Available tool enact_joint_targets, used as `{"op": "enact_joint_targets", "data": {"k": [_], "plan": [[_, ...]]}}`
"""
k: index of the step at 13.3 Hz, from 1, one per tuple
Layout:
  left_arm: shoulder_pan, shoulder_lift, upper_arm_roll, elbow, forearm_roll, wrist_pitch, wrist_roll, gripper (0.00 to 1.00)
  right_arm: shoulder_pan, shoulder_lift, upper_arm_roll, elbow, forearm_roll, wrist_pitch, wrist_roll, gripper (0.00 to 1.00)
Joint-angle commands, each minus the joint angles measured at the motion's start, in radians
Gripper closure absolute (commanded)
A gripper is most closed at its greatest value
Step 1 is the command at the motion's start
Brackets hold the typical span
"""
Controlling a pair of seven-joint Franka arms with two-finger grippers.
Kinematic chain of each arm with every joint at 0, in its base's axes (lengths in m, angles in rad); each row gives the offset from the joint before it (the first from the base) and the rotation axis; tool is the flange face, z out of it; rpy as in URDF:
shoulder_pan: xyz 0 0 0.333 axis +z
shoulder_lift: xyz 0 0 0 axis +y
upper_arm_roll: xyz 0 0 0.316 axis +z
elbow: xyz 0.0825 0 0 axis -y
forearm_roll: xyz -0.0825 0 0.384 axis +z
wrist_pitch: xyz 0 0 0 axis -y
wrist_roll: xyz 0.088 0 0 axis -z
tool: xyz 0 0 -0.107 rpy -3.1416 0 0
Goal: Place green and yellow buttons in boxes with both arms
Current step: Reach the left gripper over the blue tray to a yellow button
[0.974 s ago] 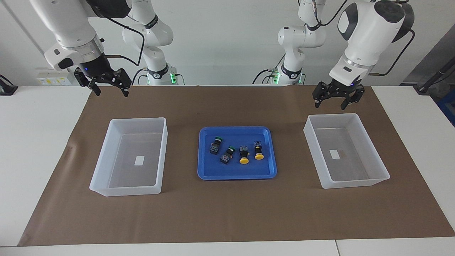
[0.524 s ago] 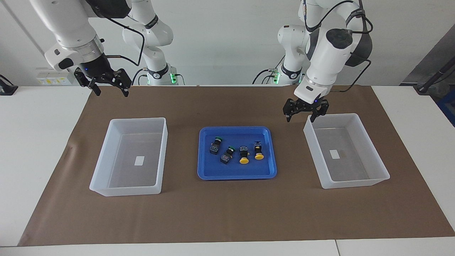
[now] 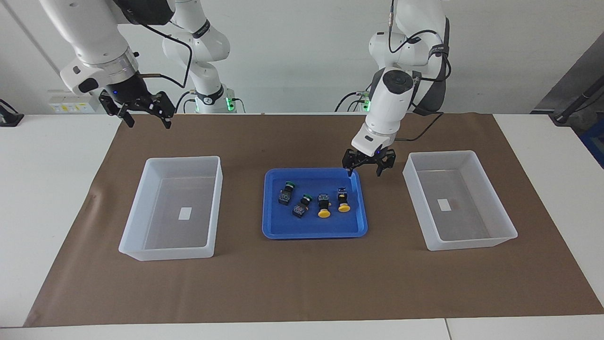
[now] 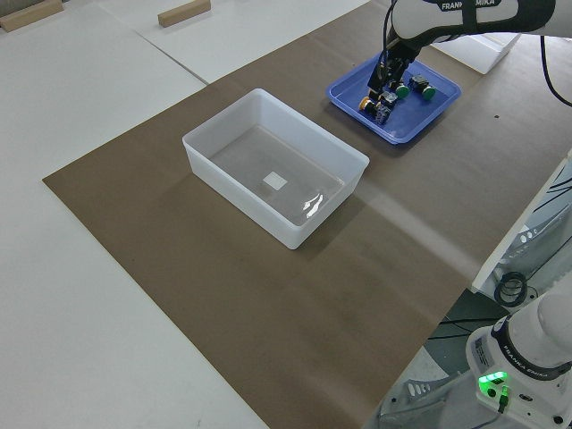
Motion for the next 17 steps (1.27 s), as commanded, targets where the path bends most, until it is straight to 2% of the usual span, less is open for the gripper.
{"op": "enact_joint_targets", "data": {"k": [1, 5, 10, 11, 13, 14, 16, 17], "plan": [[-0.037, 0.060, 0.014, -0.010, 0.019, 0.078, -0.047, 0.00, -0.006, -0.028, 0.005, -0.030, -0.005, -0.002, -0.013, 0.00], [-0.066, 0.152, 0.015, -0.002, 0.019, 0.160, -0.088, 0.00, -0.006, -0.028, 0.005, -0.030, -0.005, -0.002, -0.013, 0.00], [-0.083, 0.187, 0.015, -0.010, 0.019, 0.196, -0.090, 0.00, -0.006, -0.031, 0.005, -0.036, -0.005, -0.002, -0.013, 0.00], [-0.083, 0.187, 0.015, -0.010, 0.019, 0.196, -0.091, 0.06, -0.006, -0.033, 0.005, -0.037, -0.005, 0.000, -0.013, 0.00], [-0.083, 0.187, 0.015, -0.011, 0.019, 0.193, -0.090, 0.33, -0.006, -0.033, 0.005, -0.039, -0.005, 0.000, -0.013, 0.00], [-0.083, 0.187, 0.015, -0.010, 0.020, 0.191, -0.090, 0.50, -0.006, -0.033, 0.005, -0.039, -0.005, 0.000, -0.013, 0.00], [-0.080, 0.187, 0.015, -0.002, 0.019, 0.188, -0.091, 0.99, -0.006, -0.034, 0.005, -0.039, -0.005, 0.000, -0.013, 0.00], [-0.074, 0.184, 0.017, 0.001, 0.019, 0.182, -0.090, 1.00, -0.006, -0.034, 0.005, -0.039, -0.005, 0.001, -0.013, 0.00]]}}
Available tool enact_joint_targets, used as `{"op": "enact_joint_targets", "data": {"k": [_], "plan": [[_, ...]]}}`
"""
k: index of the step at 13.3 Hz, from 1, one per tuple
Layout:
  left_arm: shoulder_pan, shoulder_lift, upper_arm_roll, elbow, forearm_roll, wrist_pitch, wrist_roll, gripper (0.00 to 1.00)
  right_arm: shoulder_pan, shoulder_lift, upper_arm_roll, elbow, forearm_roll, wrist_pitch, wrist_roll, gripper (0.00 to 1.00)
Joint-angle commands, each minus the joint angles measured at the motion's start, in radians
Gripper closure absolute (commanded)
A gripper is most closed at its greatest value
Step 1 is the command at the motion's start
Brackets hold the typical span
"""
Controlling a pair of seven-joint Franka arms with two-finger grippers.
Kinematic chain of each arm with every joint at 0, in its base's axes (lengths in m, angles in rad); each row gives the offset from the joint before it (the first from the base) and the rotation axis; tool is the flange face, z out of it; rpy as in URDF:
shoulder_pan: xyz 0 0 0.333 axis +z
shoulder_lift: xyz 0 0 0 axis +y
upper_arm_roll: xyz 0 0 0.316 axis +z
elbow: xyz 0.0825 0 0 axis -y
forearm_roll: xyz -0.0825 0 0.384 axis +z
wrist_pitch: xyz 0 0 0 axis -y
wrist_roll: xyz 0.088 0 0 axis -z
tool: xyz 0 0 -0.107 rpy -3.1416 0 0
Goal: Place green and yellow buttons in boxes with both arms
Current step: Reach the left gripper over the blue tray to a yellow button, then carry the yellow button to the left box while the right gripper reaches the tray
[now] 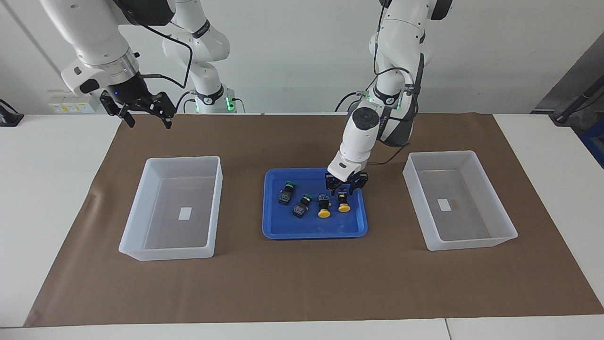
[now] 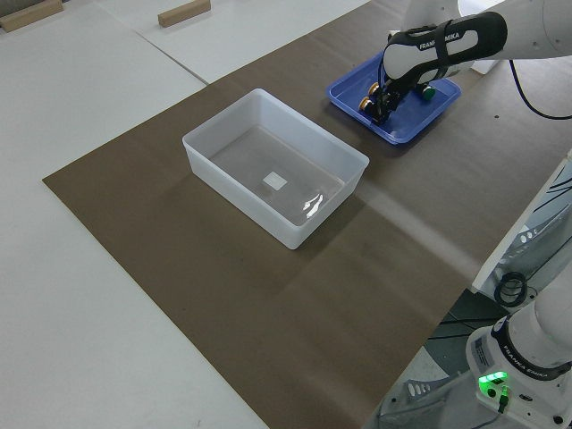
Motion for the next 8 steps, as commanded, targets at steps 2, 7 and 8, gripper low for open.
{"op": "enact_joint_targets", "data": {"k": [2, 7, 8], "plan": [[0.000, -0.035, 0.017, 0.004, 0.020, -0.025, -0.017, 1.00, 0.022, -0.027, 0.006, -0.030, 0.003, 0.036, 0.050, 0.00], [0.079, -0.192, 0.020, 0.012, 0.020, -0.162, 0.030, 1.00, 0.102, 0.000, 0.008, -0.047, 0.012, 0.156, 0.231, 0.00], [0.104, -0.204, 0.020, 0.021, 0.020, -0.180, 0.055, 1.00, 0.130, 0.020, 0.008, -0.044, 0.012, 0.184, 0.277, 0.00]]}}
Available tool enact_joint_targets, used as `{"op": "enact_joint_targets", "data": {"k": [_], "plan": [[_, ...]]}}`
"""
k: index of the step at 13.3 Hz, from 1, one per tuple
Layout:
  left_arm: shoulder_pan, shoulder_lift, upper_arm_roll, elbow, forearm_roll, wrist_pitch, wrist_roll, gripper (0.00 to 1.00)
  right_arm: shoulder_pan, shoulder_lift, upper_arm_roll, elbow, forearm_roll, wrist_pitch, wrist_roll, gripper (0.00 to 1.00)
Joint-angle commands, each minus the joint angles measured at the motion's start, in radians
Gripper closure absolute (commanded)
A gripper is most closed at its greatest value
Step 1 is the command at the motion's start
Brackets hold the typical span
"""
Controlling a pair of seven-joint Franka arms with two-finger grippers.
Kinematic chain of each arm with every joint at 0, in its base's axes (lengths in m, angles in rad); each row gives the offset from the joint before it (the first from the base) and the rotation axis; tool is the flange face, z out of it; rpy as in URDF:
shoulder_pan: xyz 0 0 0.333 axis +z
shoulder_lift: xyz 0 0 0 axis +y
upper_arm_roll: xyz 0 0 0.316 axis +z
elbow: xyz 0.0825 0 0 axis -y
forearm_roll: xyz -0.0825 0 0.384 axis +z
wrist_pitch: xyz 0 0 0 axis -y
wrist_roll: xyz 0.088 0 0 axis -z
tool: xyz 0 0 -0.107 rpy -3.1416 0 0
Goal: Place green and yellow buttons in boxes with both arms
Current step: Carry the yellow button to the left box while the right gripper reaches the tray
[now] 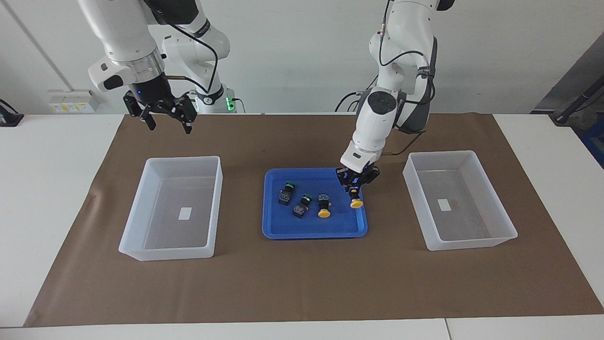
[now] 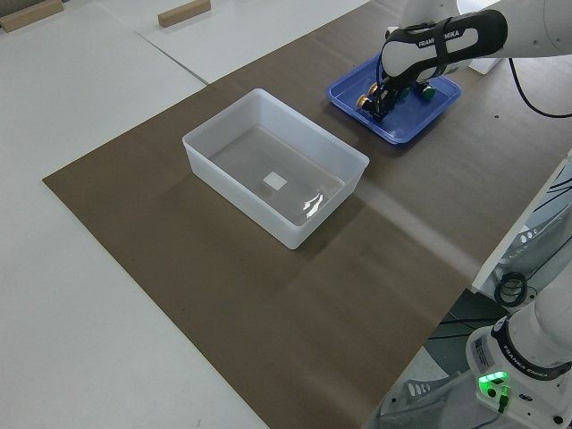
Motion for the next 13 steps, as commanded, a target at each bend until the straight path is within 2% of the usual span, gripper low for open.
{"op": "enact_joint_targets", "data": {"k": [1, 3, 7, 10, 13], "plan": [[0.069, -0.057, -0.002, 0.011, 0.020, -0.073, 0.049, 1.00, 0.056, 0.050, 0.003, -0.011, 0.010, 0.083, 0.127, 0.00], [0.126, -0.052, -0.004, 0.051, 0.020, -0.109, 0.087, 1.00, 0.139, 0.134, 0.001, 0.017, 0.007, 0.178, 0.283, 0.00], [0.292, -0.035, -0.005, 0.088, 0.025, -0.087, 0.320, 1.00, 0.251, 0.352, 0.003, 0.092, -0.003, 0.341, 0.472, 0.00], [0.387, -0.018, -0.005, 0.091, 0.025, -0.012, 0.488, 1.00, 0.319, 0.438, 0.001, 0.095, -0.010, 0.453, 0.577, 0.00], [0.459, -0.008, -0.005, 0.067, 0.025, 0.052, 0.604, 1.00, 0.371, 0.510, 0.001, 0.123, -0.011, 0.505, 0.659, 0.00]]}}
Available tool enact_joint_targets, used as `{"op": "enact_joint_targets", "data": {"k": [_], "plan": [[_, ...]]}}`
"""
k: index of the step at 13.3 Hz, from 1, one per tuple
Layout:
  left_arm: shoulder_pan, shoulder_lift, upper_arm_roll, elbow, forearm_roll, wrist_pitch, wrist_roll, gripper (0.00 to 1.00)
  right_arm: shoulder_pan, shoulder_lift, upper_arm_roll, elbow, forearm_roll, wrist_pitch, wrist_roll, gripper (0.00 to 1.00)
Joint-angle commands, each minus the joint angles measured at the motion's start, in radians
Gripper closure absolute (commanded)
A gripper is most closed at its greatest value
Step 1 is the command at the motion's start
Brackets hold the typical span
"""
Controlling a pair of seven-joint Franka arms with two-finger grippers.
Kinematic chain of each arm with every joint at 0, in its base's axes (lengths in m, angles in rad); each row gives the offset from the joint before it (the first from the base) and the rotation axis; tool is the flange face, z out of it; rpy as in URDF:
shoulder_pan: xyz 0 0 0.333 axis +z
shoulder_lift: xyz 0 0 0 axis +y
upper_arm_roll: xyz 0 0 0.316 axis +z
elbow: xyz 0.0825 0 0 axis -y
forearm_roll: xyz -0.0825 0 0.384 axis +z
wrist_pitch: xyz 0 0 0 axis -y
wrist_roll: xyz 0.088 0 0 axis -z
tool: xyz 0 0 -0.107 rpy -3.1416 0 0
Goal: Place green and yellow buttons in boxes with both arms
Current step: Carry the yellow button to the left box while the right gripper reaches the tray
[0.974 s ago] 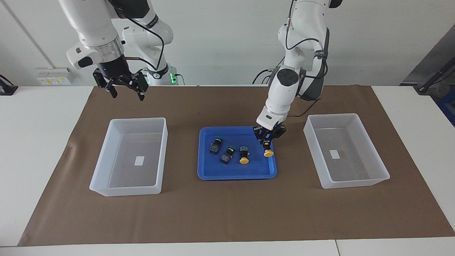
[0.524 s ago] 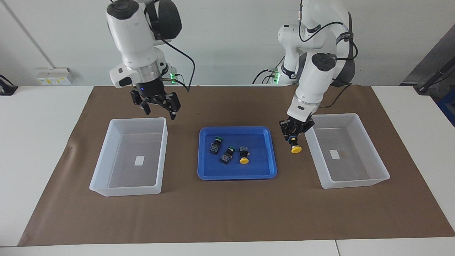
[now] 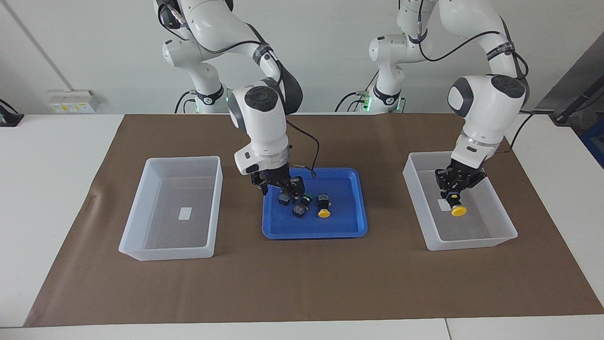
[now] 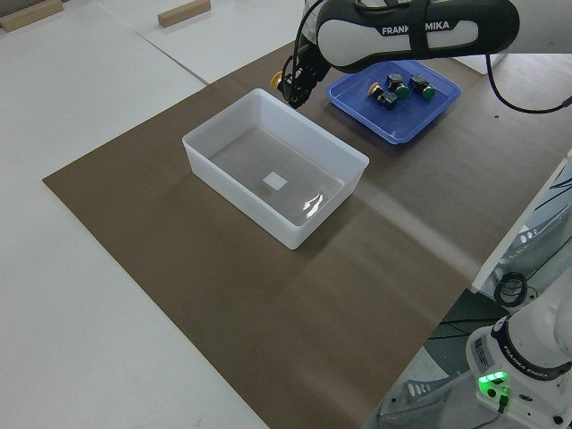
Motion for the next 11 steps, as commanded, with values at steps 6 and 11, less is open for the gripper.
{"op": "enact_joint_targets", "data": {"k": [6, 11], "plan": [[0.070, 0.134, -0.013, -0.008, 0.022, 0.188, 0.102, 1.00, 0.079, 0.134, -0.004, 0.066, -0.047, 0.073, 0.153, 0.00], [0.073, 0.225, -0.012, 0.000, 0.022, 0.309, 0.099, 1.00, 0.088, 0.137, -0.003, 0.020, -0.045, 0.087, 0.194, 0.08]]}}
